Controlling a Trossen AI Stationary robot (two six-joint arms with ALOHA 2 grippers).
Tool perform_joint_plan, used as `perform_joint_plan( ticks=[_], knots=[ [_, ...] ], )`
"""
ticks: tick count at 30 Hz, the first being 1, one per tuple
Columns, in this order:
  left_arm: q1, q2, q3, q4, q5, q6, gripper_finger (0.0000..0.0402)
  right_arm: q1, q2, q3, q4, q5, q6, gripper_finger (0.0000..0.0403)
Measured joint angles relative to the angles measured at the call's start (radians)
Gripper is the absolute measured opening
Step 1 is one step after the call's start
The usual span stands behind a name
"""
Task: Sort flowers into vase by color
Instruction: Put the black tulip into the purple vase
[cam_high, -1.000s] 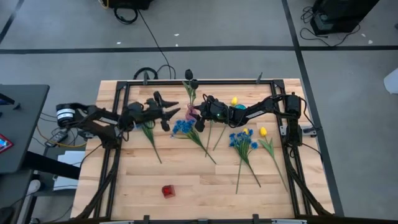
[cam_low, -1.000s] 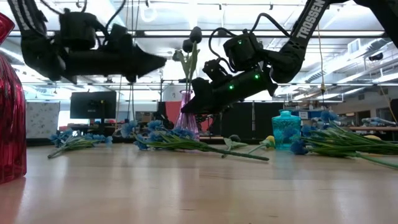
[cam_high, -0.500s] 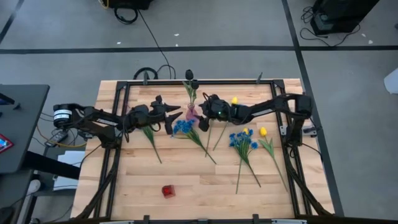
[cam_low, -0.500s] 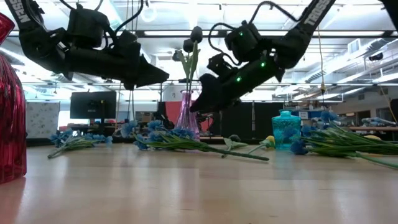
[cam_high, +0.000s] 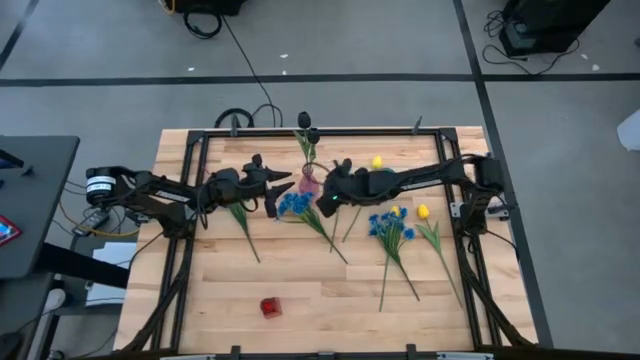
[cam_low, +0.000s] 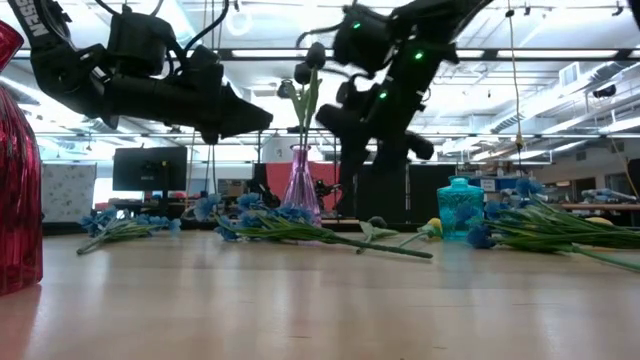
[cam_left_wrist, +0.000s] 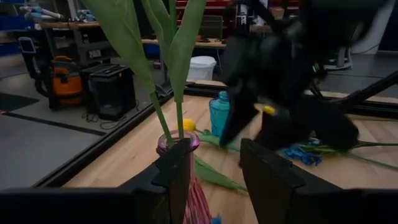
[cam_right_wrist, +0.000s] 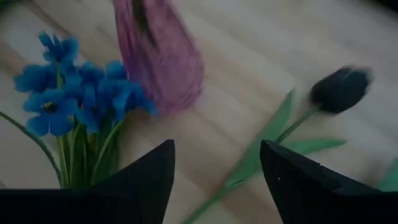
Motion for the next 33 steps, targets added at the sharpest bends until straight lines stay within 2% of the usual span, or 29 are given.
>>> perform_joint_plan(
  ticks=[4,7,13,17,24,28,33],
  knots=[
    [0.0,0.0,0.0,0.001,0.003,-0.053,0.0147,0.018,0.077,0.043,-0.012,-0.021,0.097,0.0227],
    [0.0,0.0,0.0,0.001,0.043,-0.079,0.0147,0.033,0.109,0.042,-0.054,-0.031,0.211,0.0218],
    [0.0,0.0,0.0,0.001,0.125,-0.095,0.0147,0.081,0.148,0.042,-0.111,0.051,0.387,0.0202],
    [0.0,0.0,0.0,0.001,0.139,-0.095,0.0147,0.098,0.158,0.044,-0.119,0.082,0.439,0.0195],
    [0.002,0.0,0.0,0.003,0.139,-0.09,0.0147,0.102,0.22,0.045,-0.111,0.075,0.445,0.018],
    [0.002,0.0,0.0,0.003,0.139,-0.074,0.0147,0.105,0.234,0.047,-0.107,0.101,0.467,0.015],
    [0.002,0.0,0.0,0.002,0.139,-0.058,0.0147,0.105,0.233,0.046,-0.108,0.098,0.469,0.008]
  ],
)
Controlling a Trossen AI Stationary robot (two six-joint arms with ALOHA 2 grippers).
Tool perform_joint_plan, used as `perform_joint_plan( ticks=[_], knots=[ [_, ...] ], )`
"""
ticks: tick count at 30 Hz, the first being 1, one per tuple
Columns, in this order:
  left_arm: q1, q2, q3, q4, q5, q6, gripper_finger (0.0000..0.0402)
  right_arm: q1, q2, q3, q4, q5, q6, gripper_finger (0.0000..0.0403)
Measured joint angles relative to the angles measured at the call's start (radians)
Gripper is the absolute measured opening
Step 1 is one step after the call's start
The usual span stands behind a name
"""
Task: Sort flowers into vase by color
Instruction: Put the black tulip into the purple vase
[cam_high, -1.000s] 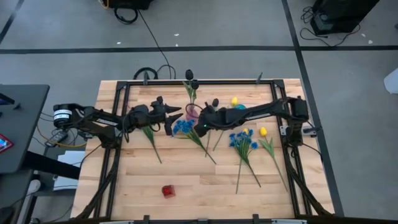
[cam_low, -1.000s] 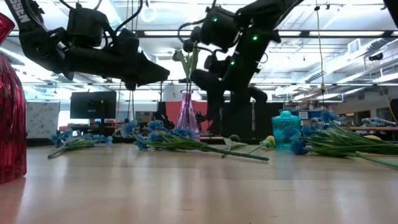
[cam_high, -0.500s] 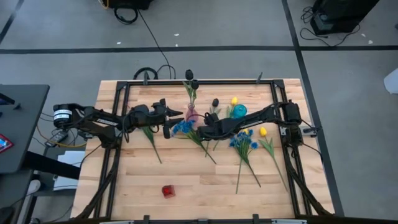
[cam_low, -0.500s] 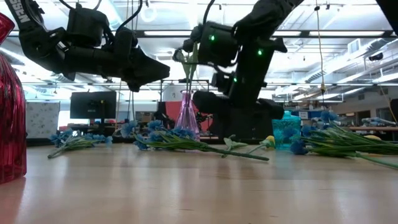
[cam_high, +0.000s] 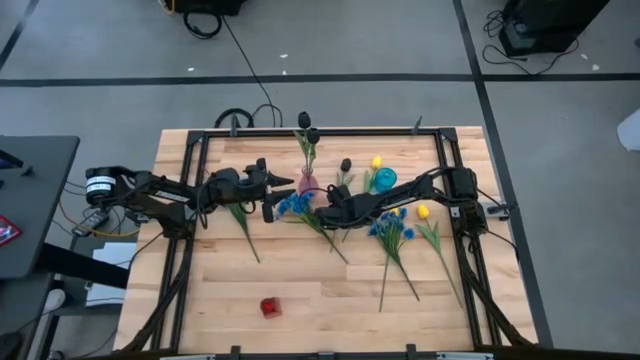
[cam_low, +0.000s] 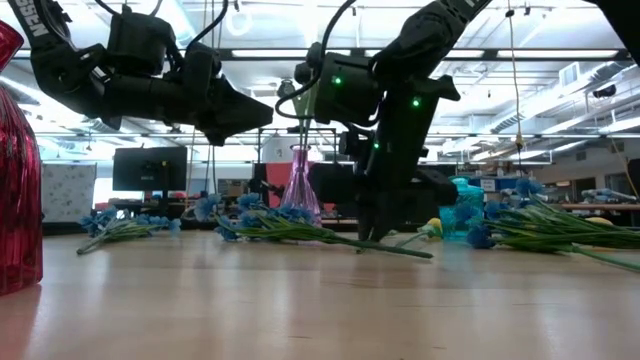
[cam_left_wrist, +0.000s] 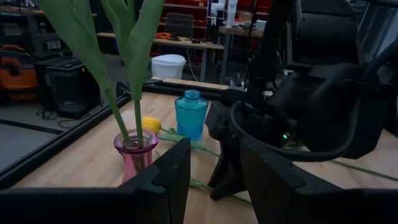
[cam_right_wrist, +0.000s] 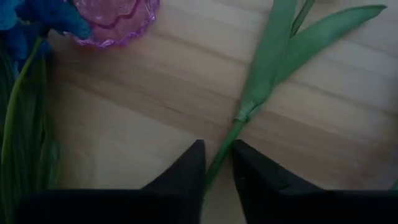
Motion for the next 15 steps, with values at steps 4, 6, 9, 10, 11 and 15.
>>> perform_joint_plan(
  ticks=[4,6,9,10,11,15],
  knots=[
    [0.0,0.0,0.0,0.0,-0.003,0.02,0.0147,-0.001,0.0,0.0,-0.015,-0.01,-0.017,0.002],
    [0.0,0.0,0.0,0.0,-0.003,0.02,0.0147,-0.001,-0.001,0.0,-0.023,-0.005,-0.036,0.001],
    [0.0,0.0,0.0,0.0,-0.002,0.014,0.0147,-0.002,-0.018,-0.003,-0.042,-0.004,-0.04,0.0017],
    [0.0,0.0,0.0,-0.001,-0.002,0.007,0.0147,-0.002,-0.029,-0.005,-0.054,0.002,-0.042,0.0018],
    [0.0,0.0,0.0,-0.001,-0.001,-0.005,0.0147,-0.002,-0.04,-0.008,-0.074,0.008,-0.044,0.0018],
    [0.0,-0.002,0.0,-0.001,-0.001,-0.002,0.0147,-0.003,-0.101,-0.007,-0.105,0.076,-0.048,0.0009]
  ],
)
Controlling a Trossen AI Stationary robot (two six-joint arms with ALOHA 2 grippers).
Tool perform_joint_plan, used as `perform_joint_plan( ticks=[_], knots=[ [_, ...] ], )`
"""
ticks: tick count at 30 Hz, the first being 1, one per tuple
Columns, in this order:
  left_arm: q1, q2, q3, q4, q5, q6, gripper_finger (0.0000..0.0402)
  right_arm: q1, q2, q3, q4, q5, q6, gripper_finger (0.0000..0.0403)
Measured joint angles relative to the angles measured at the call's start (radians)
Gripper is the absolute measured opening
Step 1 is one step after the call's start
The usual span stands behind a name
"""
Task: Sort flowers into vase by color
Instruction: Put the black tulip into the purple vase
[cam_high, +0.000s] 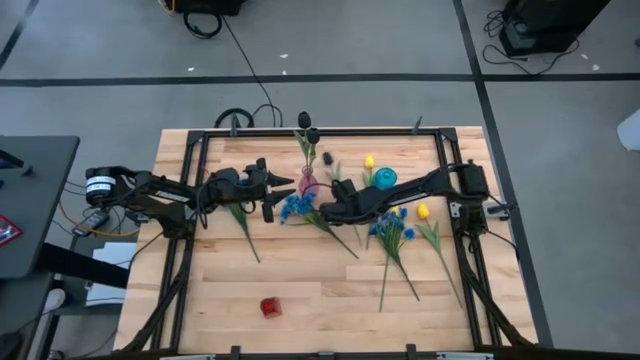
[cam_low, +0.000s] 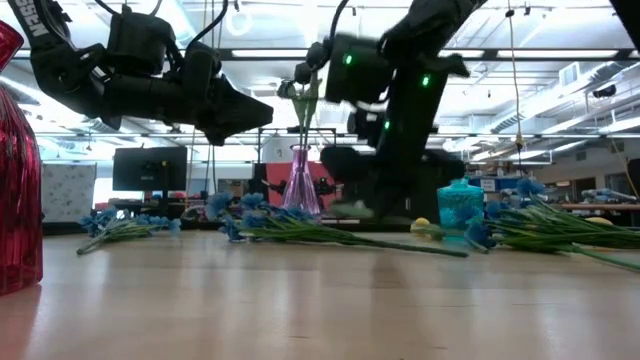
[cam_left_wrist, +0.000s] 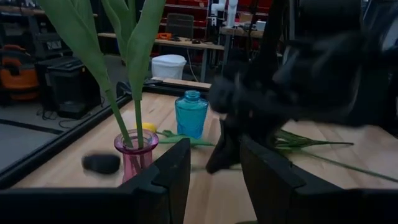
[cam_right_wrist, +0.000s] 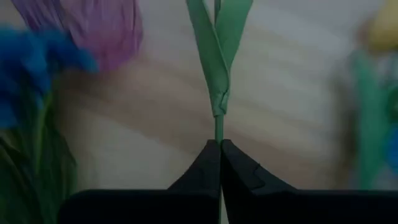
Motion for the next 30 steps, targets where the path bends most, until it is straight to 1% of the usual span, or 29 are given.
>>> perform_joint_plan(
  ticks=[6,11,14,18,21,25,28,30],
  knots=[
    [0.0,0.0,0.0,0.0,-0.019,0.061,0.0147,0.009,-0.089,0.0,-0.055,0.159,-0.018,0.001],
    [0.002,0.0,0.0,-0.003,-0.028,0.047,0.0147,0.047,-0.162,0.001,-0.126,0.35,-0.07,0.001],
    [0.014,0.0,0.0,0.0,-0.034,0.033,0.0147,0.079,-0.213,-0.012,-0.126,0.479,-0.099,0.001],
    [0.034,0.0,0.0,0.0,-0.028,0.018,0.0147,0.137,-0.268,-0.048,-0.092,0.588,-0.131,0.001],
    [0.042,0.0,0.0,0.0,-0.027,0.0,0.0147,0.182,-0.31,-0.096,0.001,0.65,-0.18,0.0011],
    [0.046,0.0,0.0,0.002,-0.026,-0.005,0.0147,0.226,-0.367,-0.183,0.184,0.655,-0.304,0.0011],
    [0.046,-0.001,0.0,0.008,-0.026,-0.005,0.0147,0.249,-0.407,-0.251,0.406,0.622,-0.473,0.0011],
    [0.046,-0.001,0.0,0.009,-0.026,-0.005,0.0147,0.266,-0.424,-0.295,0.606,0.582,-0.629,0.0011]
  ],
)
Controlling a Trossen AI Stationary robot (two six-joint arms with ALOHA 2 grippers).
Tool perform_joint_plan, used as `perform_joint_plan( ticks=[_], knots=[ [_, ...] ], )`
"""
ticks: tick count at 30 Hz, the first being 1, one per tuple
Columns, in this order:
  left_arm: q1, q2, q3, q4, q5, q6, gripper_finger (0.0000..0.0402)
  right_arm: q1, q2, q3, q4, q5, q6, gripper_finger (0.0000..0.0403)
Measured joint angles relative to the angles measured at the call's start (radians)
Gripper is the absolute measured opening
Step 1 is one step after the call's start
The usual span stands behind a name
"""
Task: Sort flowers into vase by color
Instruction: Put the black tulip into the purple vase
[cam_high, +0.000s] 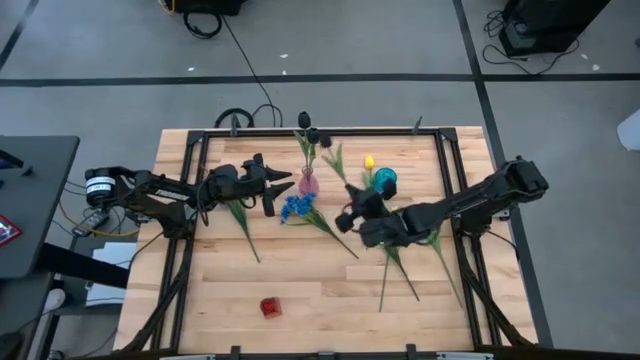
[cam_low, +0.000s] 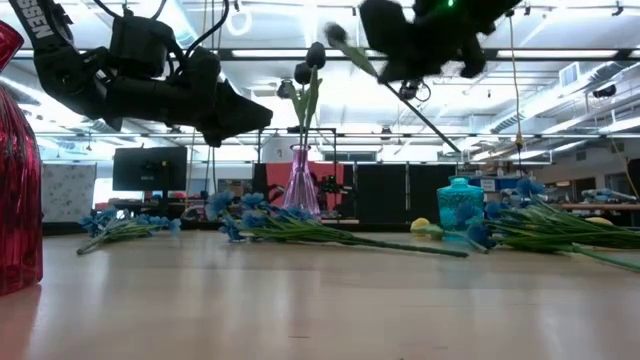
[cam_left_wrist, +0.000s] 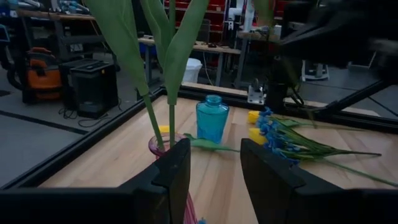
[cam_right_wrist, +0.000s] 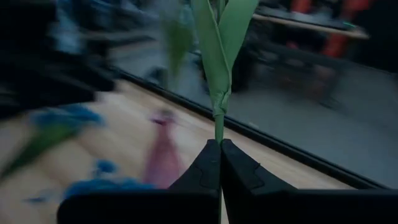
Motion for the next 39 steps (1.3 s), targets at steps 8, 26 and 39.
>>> perform_joint_plan(
  ticks=[8,26,39],
  knots=[
    [0.0,0.0,0.0,-0.001,0.012,-0.03,0.0147,0.033,0.041,-0.092,0.735,-0.182,-0.589,0.0011],
    [0.073,0.092,0.0,-0.06,0.051,0.049,0.0148,-0.293,0.36,-0.073,1.467,-0.777,-1.02,0.0011],
    [0.059,0.339,0.112,0.1,-0.029,0.137,0.0274,-0.324,0.388,0.026,1.439,-0.919,-1.088,0.0023]
  ],
)
